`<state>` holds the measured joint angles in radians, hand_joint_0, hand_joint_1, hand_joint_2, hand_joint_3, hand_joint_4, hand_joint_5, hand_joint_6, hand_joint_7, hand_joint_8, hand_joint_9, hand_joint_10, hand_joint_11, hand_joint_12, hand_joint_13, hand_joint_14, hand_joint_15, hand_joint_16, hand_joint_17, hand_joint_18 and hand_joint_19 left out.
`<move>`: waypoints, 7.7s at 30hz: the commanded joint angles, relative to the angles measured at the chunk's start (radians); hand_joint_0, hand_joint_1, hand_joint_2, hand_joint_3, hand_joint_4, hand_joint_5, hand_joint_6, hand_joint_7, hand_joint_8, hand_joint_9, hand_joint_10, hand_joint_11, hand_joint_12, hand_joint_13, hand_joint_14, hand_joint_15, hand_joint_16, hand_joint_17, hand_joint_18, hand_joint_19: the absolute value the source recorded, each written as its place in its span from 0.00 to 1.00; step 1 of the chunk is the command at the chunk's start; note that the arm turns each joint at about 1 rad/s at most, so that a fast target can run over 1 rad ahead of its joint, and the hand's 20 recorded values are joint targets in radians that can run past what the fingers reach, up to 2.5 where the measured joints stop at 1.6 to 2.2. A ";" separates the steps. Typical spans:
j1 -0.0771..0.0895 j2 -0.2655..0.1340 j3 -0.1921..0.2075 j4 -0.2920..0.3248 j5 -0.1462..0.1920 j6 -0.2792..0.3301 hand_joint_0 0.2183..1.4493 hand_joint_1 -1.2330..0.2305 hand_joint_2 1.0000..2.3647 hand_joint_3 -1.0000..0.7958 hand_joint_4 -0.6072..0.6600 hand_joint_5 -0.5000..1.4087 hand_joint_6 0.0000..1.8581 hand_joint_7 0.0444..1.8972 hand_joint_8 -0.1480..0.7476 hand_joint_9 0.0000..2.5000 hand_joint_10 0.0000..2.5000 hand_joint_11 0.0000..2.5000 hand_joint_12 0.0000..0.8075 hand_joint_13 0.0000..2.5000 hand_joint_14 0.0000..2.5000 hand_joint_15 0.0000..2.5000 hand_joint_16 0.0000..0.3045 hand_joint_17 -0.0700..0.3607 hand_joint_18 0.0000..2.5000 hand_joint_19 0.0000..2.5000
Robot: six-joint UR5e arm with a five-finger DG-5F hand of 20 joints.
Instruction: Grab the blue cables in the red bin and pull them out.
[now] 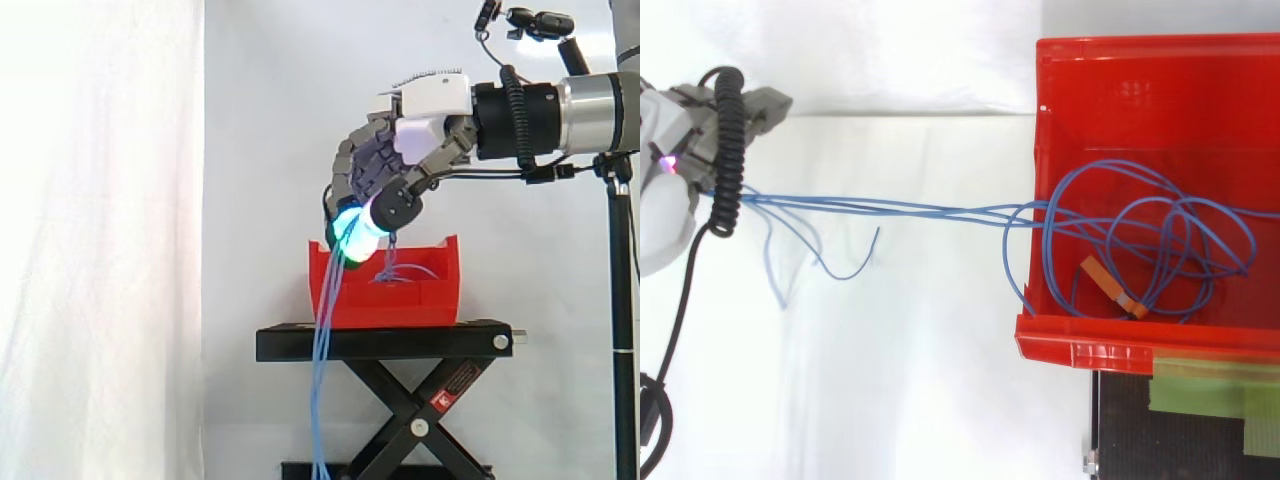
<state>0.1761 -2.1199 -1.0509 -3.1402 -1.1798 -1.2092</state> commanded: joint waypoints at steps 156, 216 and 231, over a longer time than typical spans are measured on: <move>0.025 -0.084 -0.092 0.401 -0.511 0.365 0.56 0.24 0.00 0.00 0.48 0.58 0.56 0.24 0.45 0.33 0.01 0.31 0.41 0.29 0.01 0.18 0.13 0.37 0.20 0.18; 0.052 -0.084 -0.259 0.365 -0.322 1.058 0.57 0.24 0.00 0.00 0.47 0.57 0.56 0.23 0.44 0.33 0.01 0.31 0.41 0.28 0.01 0.18 0.13 0.37 0.20 0.18; 0.056 -0.084 -0.259 0.308 -0.320 1.113 0.58 0.24 0.00 0.00 0.46 0.58 0.55 0.23 0.44 0.36 0.01 0.36 0.42 0.35 0.01 0.27 0.13 0.37 0.24 0.22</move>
<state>0.2316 -2.2042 -1.3100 -2.8321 -1.5003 -0.0978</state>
